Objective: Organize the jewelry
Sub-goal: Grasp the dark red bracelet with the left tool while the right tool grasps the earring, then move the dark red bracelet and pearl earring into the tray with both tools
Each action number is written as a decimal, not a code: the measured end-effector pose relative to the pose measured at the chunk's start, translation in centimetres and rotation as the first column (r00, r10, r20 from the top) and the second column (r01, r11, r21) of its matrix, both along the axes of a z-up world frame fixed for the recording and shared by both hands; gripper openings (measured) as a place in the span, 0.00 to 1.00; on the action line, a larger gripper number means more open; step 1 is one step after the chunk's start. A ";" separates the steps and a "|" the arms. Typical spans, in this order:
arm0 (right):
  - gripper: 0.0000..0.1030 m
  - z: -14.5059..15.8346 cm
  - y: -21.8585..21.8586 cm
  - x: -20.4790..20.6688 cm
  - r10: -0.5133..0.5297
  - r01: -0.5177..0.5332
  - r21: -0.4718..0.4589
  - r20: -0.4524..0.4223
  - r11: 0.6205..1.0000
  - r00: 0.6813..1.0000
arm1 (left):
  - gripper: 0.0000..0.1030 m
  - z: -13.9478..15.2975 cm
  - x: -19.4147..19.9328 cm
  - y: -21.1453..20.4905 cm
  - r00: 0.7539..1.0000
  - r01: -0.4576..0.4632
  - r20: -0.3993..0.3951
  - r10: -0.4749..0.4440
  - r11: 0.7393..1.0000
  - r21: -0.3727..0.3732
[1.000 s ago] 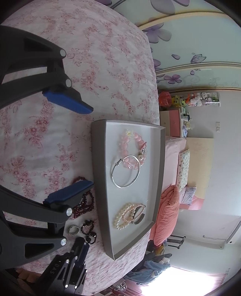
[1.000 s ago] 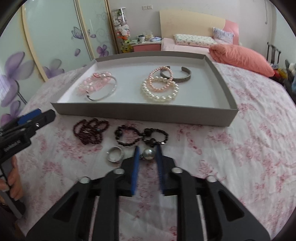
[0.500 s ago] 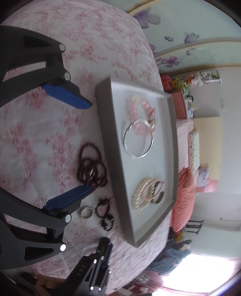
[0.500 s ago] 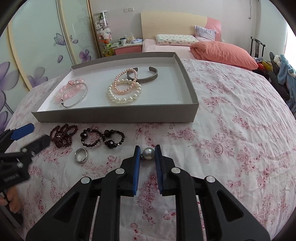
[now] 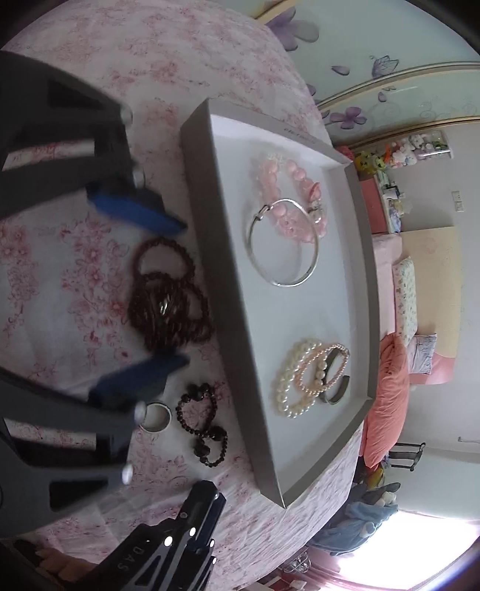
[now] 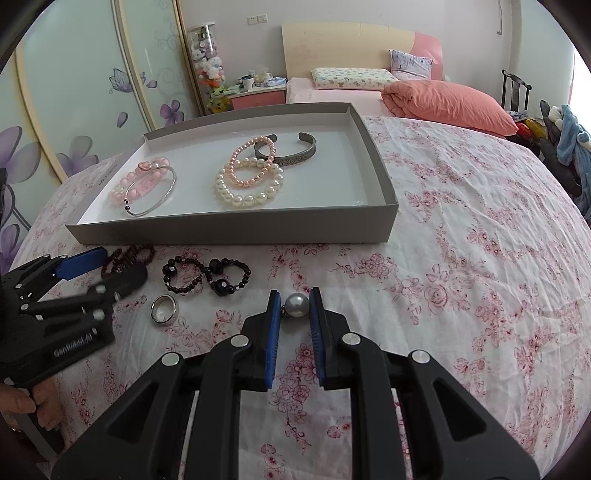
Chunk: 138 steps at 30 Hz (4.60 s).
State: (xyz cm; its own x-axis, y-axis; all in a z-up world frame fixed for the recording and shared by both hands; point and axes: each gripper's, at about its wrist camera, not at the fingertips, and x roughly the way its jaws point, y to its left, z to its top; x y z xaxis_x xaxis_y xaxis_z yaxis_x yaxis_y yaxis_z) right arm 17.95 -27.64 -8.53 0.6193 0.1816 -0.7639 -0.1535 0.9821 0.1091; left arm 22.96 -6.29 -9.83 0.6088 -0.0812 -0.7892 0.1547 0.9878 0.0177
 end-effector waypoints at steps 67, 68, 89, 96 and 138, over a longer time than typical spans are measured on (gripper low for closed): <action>0.16 0.1 -0.8 0.4 -0.015 0.015 0.076 0.000 0.997 1.000 | 0.15 0.6 -3.1 7.2 0.993 -0.113 0.017 0.114 0.993 -0.038; 0.16 0.5 -0.8 0.0 -0.018 0.017 0.068 0.015 0.998 1.000 | 0.13 0.7 -3.3 7.2 0.993 -0.114 0.024 0.115 0.993 -0.037; 0.16 11.4 4.5 -6.8 0.082 -0.102 0.012 0.505 0.995 0.859 | 0.12 11.1 -9.1 4.9 0.895 -0.087 0.430 0.119 0.992 -0.093; 0.16 12.2 4.3 -6.6 0.060 -0.096 0.039 0.535 0.995 0.843 | 0.12 12.5 -9.2 4.2 0.876 -0.078 0.469 0.117 0.992 -0.102; 0.38 5.9 1.4 9.0 -0.054 0.006 0.265 0.173 0.964 0.983 | 0.26 6.5 7.0 5.9 0.971 -0.090 0.194 0.142 0.964 -0.252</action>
